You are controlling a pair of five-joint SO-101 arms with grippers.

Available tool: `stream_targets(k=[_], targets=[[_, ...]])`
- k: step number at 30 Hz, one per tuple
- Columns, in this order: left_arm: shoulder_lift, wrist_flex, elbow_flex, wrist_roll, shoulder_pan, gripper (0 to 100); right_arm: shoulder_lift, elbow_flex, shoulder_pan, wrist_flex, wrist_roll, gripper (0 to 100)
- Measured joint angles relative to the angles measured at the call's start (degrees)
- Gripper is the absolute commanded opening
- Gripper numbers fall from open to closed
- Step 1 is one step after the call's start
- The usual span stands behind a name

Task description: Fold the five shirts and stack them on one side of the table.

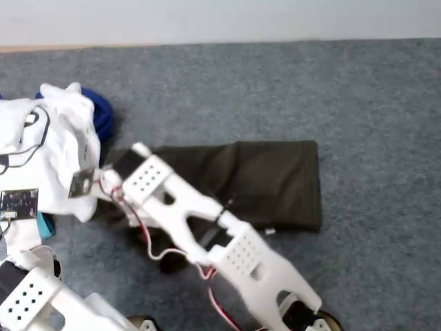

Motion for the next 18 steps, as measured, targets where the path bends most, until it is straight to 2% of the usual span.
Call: stream_targets(k=[18], targets=[[0.0,0.0,0.0,0.0,0.0,10,-6.68,0.09,2.9,-3.43,0.0,1.1]])
